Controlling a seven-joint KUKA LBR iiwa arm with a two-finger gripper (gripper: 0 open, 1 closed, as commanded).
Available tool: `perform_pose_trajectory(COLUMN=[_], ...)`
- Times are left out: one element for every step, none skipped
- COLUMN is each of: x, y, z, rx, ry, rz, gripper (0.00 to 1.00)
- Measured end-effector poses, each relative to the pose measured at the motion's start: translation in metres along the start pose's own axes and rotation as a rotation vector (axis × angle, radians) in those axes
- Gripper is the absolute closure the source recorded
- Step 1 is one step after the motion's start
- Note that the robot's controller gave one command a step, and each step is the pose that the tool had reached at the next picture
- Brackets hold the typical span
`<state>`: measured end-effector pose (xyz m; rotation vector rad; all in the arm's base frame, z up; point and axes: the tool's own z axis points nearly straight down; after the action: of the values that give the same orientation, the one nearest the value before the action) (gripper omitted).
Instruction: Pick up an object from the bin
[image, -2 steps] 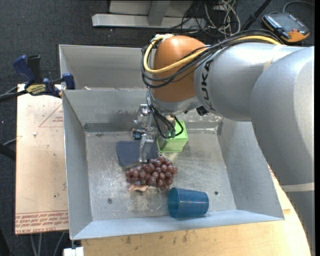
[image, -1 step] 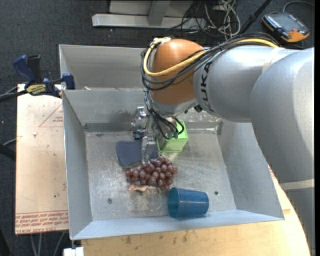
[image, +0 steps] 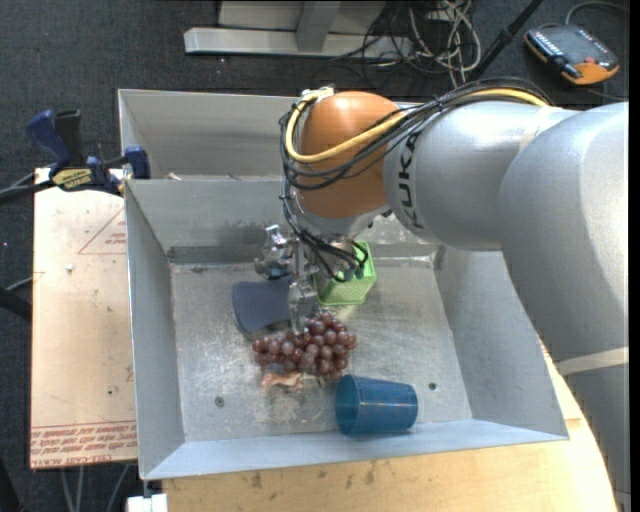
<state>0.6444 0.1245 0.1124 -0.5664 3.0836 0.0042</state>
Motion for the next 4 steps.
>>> perform_pose_trajectory(x=[0.031, 0.031, 0.03, 0.027], y=[0.01, 0.01, 0.013, 0.015], z=[0.02, 0.02, 0.003, -0.015], rx=[0.002, 0.002, 0.003, 0.001], ry=[-0.004, -0.004, 0.004, 0.0], rz=[0.538, 0.538, 0.557, 0.567], gripper=[1.0, 1.0, 1.0, 1.0])
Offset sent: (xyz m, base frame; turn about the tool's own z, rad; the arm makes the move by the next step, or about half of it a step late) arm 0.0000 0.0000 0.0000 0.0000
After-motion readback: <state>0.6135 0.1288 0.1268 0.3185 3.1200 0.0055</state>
